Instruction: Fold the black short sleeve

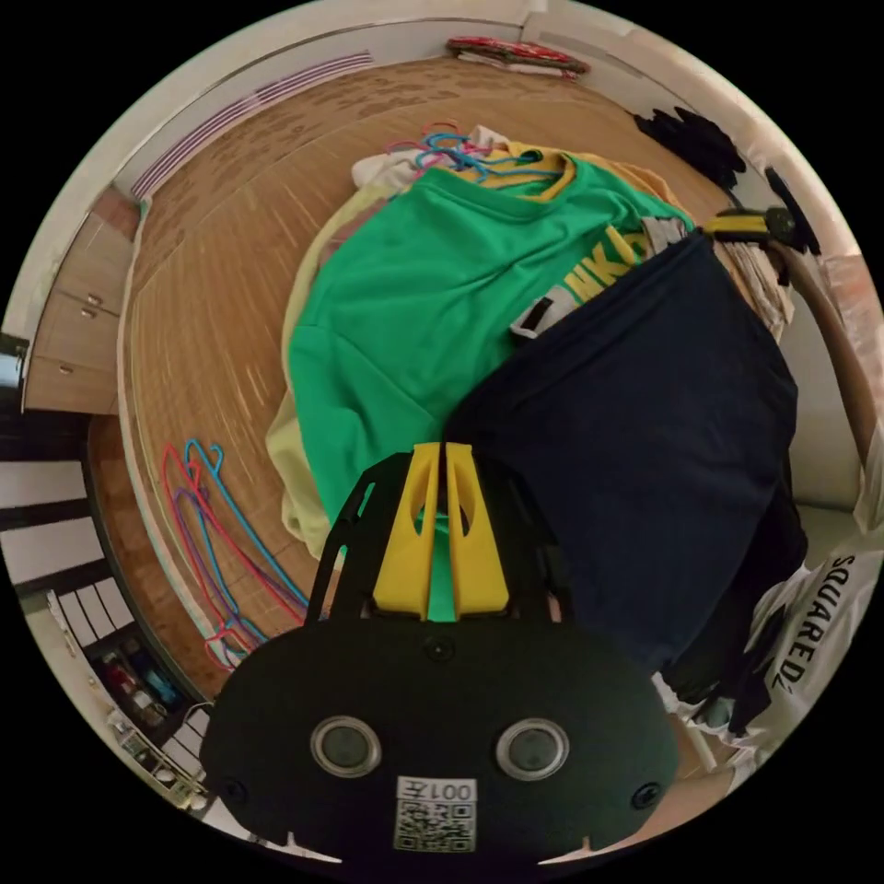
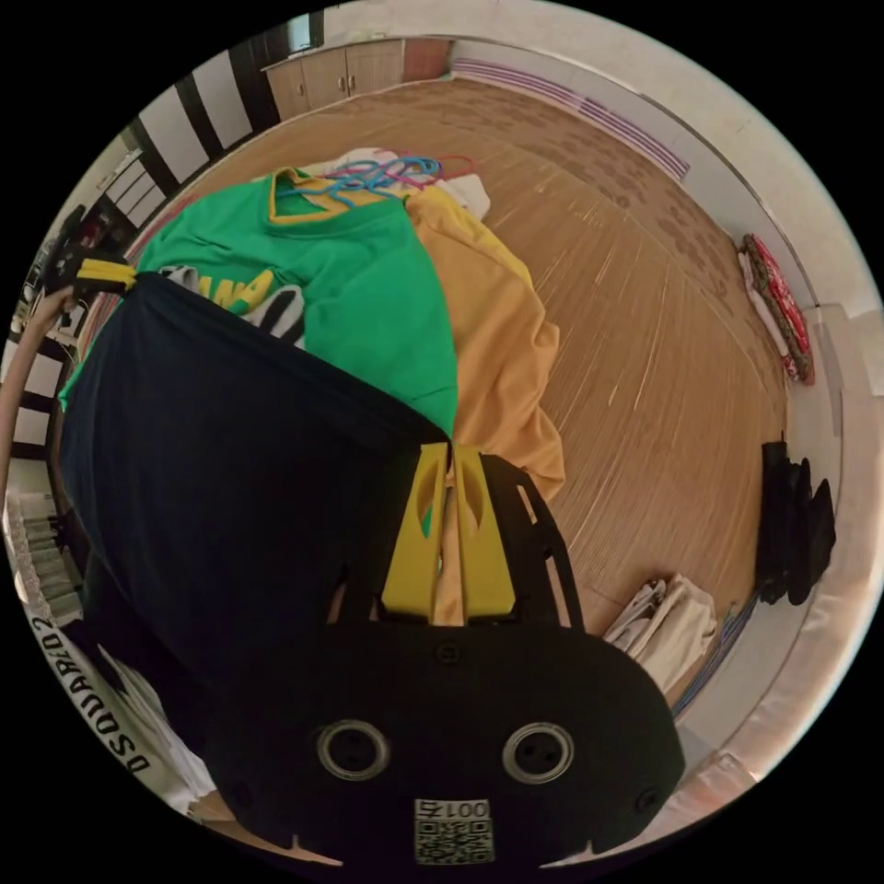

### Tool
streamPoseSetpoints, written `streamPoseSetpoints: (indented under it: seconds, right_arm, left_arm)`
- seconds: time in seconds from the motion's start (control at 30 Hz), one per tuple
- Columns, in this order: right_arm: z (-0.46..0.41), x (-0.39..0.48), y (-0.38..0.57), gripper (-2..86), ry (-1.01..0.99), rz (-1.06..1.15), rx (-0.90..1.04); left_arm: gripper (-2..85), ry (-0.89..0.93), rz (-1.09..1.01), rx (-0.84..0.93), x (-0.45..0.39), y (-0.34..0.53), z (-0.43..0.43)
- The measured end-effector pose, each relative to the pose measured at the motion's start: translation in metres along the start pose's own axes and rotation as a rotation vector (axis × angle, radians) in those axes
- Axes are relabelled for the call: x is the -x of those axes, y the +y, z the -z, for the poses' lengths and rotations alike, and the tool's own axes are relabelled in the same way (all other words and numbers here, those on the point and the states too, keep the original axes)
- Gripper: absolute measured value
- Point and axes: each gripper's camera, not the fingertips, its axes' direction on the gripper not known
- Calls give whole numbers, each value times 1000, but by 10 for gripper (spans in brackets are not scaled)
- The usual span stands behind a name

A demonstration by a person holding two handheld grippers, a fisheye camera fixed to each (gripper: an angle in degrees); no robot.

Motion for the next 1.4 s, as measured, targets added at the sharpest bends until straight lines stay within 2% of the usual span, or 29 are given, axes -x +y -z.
streamPoseSetpoints:
  seconds: [0.13,0.23,0.3,0.37,0.47,0.53,0.63,0.7,0.77,1.0,1.13,1.27,1.4]
  right_arm:
    - [12,2,10,20,38,15,-73]
    - [37,13,33,38,134,3,-160]
    - [52,15,48,40,129,-14,-190]
    - [67,16,70,27,36,-44,-225]
    - [78,22,99,25,67,-63,-240]
    - [81,36,117,29,5,8,-246]
    - [83,83,145,56,-161,217,-252]
    - [78,117,158,83,-163,328,-214]
    - [62,157,170,108,-85,436,-114]
    - [29,192,173,117,72,463,-40]
    - [14,217,179,104,203,583,11]
    - [5,232,190,47,349,604,-8]
    - [35,226,202,32,359,488,-116]
  left_arm:
    - [-1,5,103,-88,27,8,19]
    - [-7,-163,239,-136,34,28,41]
    - [-8,-173,217,-139,27,41,49]
    - [-5,-91,92,-160,-1,60,55]
    - [16,-5,-132,-166,-62,86,54]
    - [40,31,-270,-141,-105,101,47]
    - [51,-34,-437,-94,-173,122,28]
    - [47,-160,-471,-76,-205,129,13]
    - [51,-359,-495,-32,-236,133,-7]
    - [63,-462,-495,49,-264,123,-35]
    - [40,-580,-553,82,-286,129,-50]
    - [-5,-681,-542,73,-299,143,-58]
    - [-9,-692,-455,-6,-298,163,-29]
